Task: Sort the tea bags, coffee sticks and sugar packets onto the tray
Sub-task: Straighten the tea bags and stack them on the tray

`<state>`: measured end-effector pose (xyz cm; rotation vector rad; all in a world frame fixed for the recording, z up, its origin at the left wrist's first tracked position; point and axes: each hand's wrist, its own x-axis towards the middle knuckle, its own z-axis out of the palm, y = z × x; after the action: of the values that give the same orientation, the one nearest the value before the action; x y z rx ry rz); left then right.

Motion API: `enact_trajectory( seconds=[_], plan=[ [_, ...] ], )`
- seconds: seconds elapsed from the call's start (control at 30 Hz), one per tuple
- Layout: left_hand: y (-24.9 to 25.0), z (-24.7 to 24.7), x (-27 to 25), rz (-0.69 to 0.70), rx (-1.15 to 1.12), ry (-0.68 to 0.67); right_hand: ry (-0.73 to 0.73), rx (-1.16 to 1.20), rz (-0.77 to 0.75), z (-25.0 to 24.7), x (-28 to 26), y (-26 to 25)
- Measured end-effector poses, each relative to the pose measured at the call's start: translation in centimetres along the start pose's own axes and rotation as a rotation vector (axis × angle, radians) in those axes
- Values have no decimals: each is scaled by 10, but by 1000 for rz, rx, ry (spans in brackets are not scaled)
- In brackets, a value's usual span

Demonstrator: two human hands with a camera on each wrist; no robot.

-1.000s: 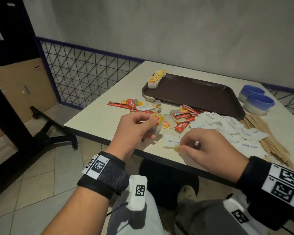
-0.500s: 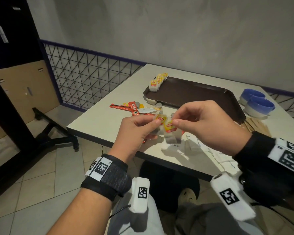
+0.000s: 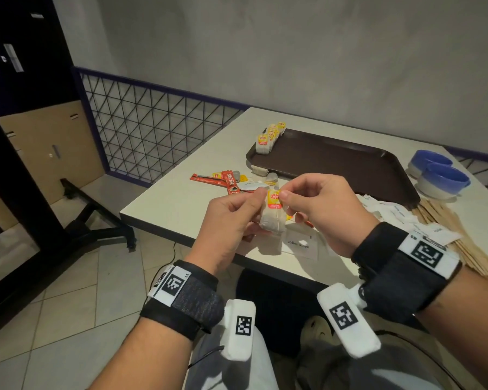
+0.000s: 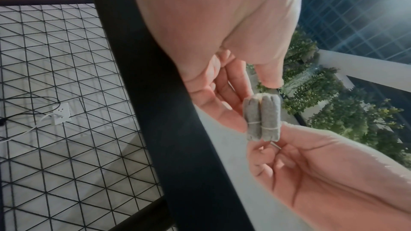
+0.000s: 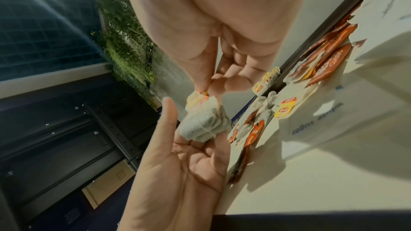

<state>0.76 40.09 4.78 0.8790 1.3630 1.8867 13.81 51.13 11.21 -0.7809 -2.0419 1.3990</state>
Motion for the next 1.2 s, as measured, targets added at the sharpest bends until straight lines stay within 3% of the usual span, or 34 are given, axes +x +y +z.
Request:
enact_trajectory(
  seconds=[0.23,0.37,0.53,0.63,0.73,0.83,0.97,1.2],
  plan=[
    [-4,0,-1,82,-32,70,3,-89,-31,-3,-3,-2],
    [-1,1,0,112,-30,80,-220,-206,-35,-11,2,-7],
    [3,-9,5,208,131,120,-359,-273,-35,-18,28,-16],
    [8,-37,22,256,248,254,-391,-365,-4,-24,66,-26],
    [8,-61,41,263,420,376,-325,-462,0,-29,123,-35],
    [4,-63,48,201,509,380,-262,-510,51,-27,184,-36],
    [1,-62,47,205,560,389,-285,-558,165,-16,248,-23],
    [3,-62,50,174,539,368,-317,-608,317,12,292,-2]
  ],
)
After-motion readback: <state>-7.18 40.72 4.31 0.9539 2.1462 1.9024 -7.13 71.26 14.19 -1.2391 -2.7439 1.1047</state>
